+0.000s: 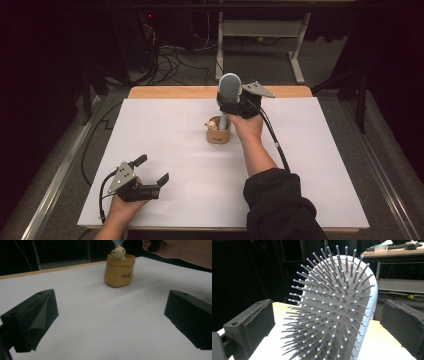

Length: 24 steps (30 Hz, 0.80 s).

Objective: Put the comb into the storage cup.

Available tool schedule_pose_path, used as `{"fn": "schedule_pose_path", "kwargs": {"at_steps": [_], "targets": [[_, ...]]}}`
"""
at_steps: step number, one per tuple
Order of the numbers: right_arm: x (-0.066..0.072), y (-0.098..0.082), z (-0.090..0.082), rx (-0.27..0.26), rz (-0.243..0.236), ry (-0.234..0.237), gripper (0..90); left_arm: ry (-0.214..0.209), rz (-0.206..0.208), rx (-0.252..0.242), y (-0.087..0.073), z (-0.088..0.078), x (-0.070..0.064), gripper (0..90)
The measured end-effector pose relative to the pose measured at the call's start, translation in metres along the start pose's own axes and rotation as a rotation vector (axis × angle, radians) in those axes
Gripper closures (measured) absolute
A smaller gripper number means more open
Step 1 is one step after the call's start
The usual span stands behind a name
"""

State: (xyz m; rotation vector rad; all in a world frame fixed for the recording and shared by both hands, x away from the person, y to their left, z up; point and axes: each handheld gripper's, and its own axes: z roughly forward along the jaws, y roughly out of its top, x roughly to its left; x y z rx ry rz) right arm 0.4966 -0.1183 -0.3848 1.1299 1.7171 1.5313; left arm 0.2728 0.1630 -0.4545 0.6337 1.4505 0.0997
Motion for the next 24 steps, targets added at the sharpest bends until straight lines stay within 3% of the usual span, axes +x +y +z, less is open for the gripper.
{"fn": "schedule_pose_path", "kwargs": {"at_steps": [6,7,24], "targets": [[0.001,0.002,-0.004,0.005,-0.01,0.002,0.3,-0.005,0.014,-0.002,0.0,0.0,0.001,0.0],[0.002,0.003,-0.005,0.006,-0.011,0.002,0.3,0.005,-0.009,-0.003,-0.001,0.0,-0.001,0.0],[-0.001,-0.005,-0.019,0.021,-0.029,-0.001,0.3,0.006,-0.004,0.006,-0.002,0.002,-0.001,0.0]]}}
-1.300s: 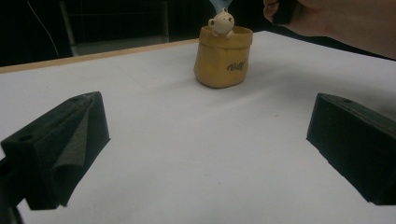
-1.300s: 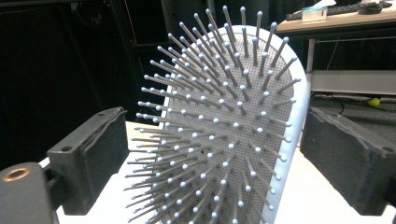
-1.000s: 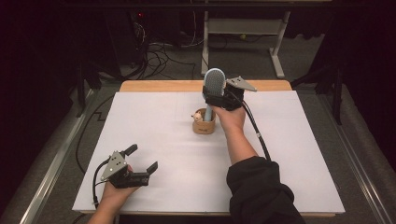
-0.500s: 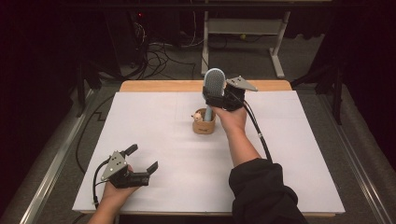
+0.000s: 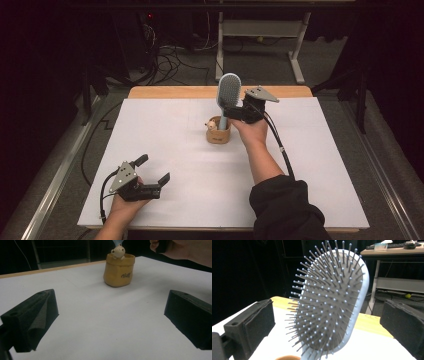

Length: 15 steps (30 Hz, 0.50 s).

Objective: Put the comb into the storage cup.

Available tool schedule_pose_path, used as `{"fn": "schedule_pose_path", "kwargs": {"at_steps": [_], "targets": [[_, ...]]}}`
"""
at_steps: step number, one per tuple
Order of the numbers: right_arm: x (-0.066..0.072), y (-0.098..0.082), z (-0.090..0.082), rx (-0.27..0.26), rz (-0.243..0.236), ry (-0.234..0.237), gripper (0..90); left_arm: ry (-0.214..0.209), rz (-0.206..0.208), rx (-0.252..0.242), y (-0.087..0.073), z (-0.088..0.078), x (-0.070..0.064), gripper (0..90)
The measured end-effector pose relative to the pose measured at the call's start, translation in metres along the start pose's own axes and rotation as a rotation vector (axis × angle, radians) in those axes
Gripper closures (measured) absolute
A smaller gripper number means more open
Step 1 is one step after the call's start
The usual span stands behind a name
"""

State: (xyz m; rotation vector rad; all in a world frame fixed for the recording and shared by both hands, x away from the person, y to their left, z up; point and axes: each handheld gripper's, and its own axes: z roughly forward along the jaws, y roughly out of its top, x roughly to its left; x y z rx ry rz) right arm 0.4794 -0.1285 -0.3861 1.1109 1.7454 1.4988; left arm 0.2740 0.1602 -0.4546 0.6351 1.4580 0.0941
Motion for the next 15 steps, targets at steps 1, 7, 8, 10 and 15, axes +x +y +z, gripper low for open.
{"fn": "schedule_pose_path", "kwargs": {"at_steps": [1,7,8,10,15], "targets": [[0.0,-0.001,-0.001,0.003,-0.004,0.0,0.3,0.002,-0.003,0.0,0.0,0.0,0.0,0.0],[0.001,-0.006,-0.008,0.019,-0.034,0.008,0.3,0.002,0.005,-0.004,-0.001,0.001,0.0,0.0],[0.001,-0.008,-0.01,0.019,-0.035,0.01,0.3,0.001,0.006,-0.004,-0.001,0.001,0.0,0.0],[0.001,-0.01,-0.013,0.023,-0.038,0.012,0.3,-0.002,0.01,-0.004,-0.001,0.001,0.0,0.0],[0.0,-0.017,-0.021,0.03,-0.042,0.018,0.3,0.0,0.009,-0.006,-0.001,0.001,0.0,0.0]]}}
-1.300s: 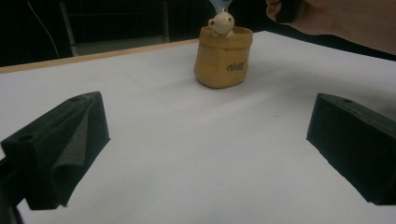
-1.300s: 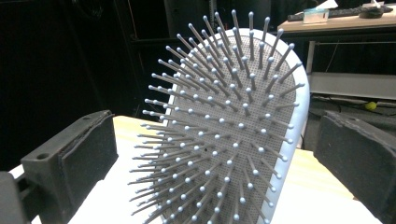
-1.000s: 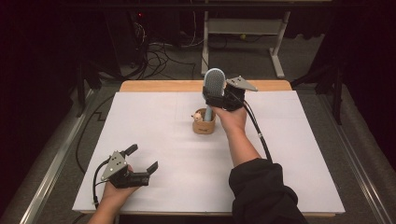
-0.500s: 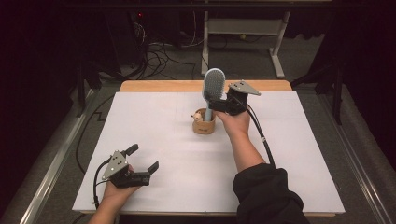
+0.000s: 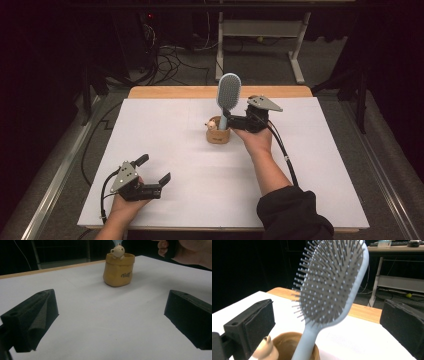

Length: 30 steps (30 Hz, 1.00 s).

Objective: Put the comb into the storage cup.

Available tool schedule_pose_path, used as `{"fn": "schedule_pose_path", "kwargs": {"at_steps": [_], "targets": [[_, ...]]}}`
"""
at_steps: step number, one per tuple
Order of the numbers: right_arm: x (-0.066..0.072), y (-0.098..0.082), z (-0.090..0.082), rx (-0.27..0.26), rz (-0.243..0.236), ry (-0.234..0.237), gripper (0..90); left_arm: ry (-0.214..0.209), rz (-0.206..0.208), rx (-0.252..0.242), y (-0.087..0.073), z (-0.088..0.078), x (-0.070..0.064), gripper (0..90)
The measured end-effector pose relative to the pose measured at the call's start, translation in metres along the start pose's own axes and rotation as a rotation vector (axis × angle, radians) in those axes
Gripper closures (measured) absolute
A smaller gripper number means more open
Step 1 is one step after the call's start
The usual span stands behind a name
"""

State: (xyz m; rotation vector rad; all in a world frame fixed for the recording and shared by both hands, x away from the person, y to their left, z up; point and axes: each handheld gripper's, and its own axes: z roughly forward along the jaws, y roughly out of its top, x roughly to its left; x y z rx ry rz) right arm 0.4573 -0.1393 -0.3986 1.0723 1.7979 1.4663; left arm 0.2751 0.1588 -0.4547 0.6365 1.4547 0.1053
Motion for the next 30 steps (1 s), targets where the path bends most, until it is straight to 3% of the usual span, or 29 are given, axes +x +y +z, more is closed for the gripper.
{"fn": "schedule_pose_path", "kwargs": {"at_steps": [18,30], "targets": [[0.005,-0.028,-0.032,0.034,-0.032,0.039,0.3,0.001,0.007,-0.001,0.0,0.0,0.0,0.0],[0.003,-0.049,-0.071,0.03,-0.053,0.052,0.4,-0.002,0.013,-0.003,0.001,0.001,0.0,0.0]]}}
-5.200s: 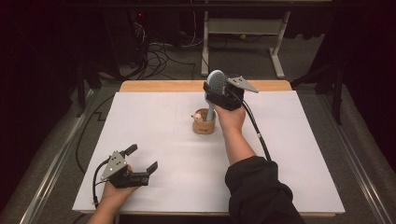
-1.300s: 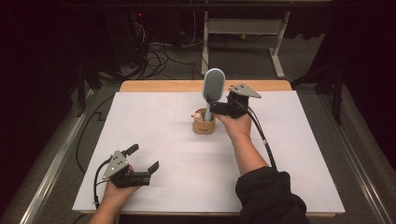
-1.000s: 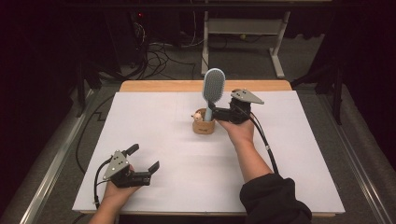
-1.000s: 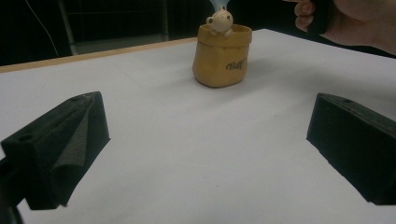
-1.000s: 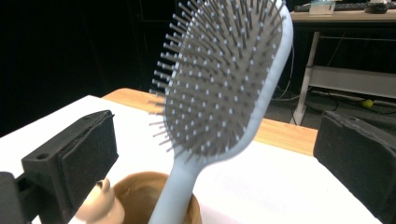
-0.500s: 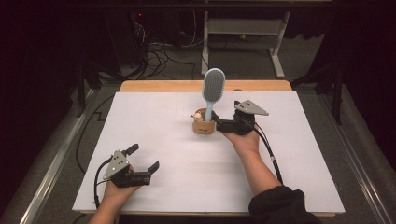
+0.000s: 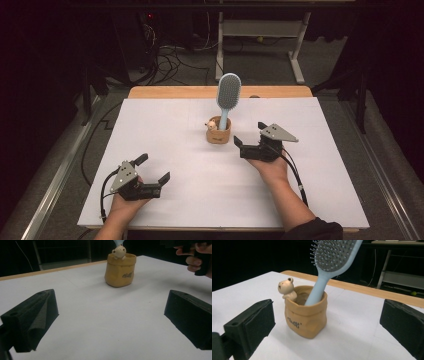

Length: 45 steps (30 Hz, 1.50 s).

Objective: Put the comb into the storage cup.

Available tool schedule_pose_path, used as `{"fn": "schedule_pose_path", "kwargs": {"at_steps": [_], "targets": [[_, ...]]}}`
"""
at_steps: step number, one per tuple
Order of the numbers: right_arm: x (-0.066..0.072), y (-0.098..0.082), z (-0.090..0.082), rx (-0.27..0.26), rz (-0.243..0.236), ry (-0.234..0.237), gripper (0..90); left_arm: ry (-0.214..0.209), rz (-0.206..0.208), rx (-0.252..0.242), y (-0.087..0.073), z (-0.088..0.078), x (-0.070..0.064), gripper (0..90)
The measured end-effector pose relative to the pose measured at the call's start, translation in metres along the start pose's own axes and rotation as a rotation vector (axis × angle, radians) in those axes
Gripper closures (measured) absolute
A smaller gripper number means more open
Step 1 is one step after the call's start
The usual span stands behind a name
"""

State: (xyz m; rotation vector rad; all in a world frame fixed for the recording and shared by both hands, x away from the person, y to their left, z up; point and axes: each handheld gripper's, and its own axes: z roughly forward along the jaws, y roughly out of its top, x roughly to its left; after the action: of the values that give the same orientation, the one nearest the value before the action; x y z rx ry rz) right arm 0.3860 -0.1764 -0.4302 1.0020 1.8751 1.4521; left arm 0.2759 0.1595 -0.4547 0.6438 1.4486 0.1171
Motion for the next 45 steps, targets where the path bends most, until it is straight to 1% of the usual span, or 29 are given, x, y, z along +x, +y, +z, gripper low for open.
{"fn": "schedule_pose_path", "kwargs": {"at_steps": [1,3,5,8,11,16,18,22,27,31,33,36,37,38,41,43,45], "targets": [[-0.001,-0.002,-0.004,-0.003,0.0,-0.001,0.4,-0.003,0.005,-0.002,0.0,0.0,0.0,0.0],[-0.003,-0.006,-0.012,0.0,0.0,-0.001,0.4,-0.001,-0.005,-0.002,0.0,0.0,0.0,0.0],[-0.004,-0.011,-0.02,-0.006,0.0,-0.008,0.4,-0.003,-0.005,-0.001,0.0,0.0,-0.001,0.0],[-0.007,-0.017,-0.033,-0.013,0.011,-0.011,0.4,-0.006,0.004,0.0,0.0,0.0,-0.001,0.0],[-0.01,-0.024,-0.048,-0.024,0.013,-0.019,0.3,-0.009,0.009,-0.001,0.0,0.001,-0.001,0.0],[-0.017,-0.037,-0.072,-0.017,0.015,-0.035,0.2,-0.01,0.011,0.0,0.0,0.001,-0.002,0.0],[-0.02,-0.039,-0.081,-0.03,0.023,-0.037,0.2,-0.011,0.007,-0.002,0.0,0.001,-0.002,0.0],[-0.026,-0.044,-0.1,-0.051,0.056,-0.05,0.2,-0.015,0.008,-0.002,0.001,0.0,-0.002,0.0],[-0.03,-0.051,-0.119,-0.06,0.055,-0.067,0.3,-0.015,0.002,-0.003,0.002,-0.001,-0.003,0.0],[-0.031,-0.055,-0.13,-0.04,0.052,-0.081,0.2,-0.014,0.001,-0.002,0.003,-0.002,-0.003,0.0],[-0.031,-0.057,-0.135,-0.045,0.044,-0.083,0.3,-0.017,0.01,-0.003,0.003,-0.003,-0.003,0.0],[-0.03,-0.06,-0.143,-0.056,0.028,-0.086,0.2,-0.011,0.002,0.002,0.002,-0.004,-0.004,0.0],[-0.03,-0.06,-0.144,-0.057,0.022,-0.087,0.2,-0.011,0.005,0.006,0.002,-0.004,-0.004,0.0],[-0.029,-0.061,-0.145,-0.06,0.019,-0.089,0.2,-0.014,0.012,0.009,0.001,-0.004,-0.004,0.0],[-0.029,-0.06,-0.145,-0.073,0.02,-0.089,0.3,-0.011,0.008,0.008,0.0,-0.004,-0.005,0.0],[-0.029,-0.059,-0.143,-0.073,0.01,-0.088,0.2,-0.019,0.021,0.011,0.0,-0.005,-0.005,0.0],[-0.027,-0.058,-0.141,-0.076,0.001,-0.077,0.3,-0.017,0.015,0.012,0.0,-0.006,-0.006,0.0]]}}
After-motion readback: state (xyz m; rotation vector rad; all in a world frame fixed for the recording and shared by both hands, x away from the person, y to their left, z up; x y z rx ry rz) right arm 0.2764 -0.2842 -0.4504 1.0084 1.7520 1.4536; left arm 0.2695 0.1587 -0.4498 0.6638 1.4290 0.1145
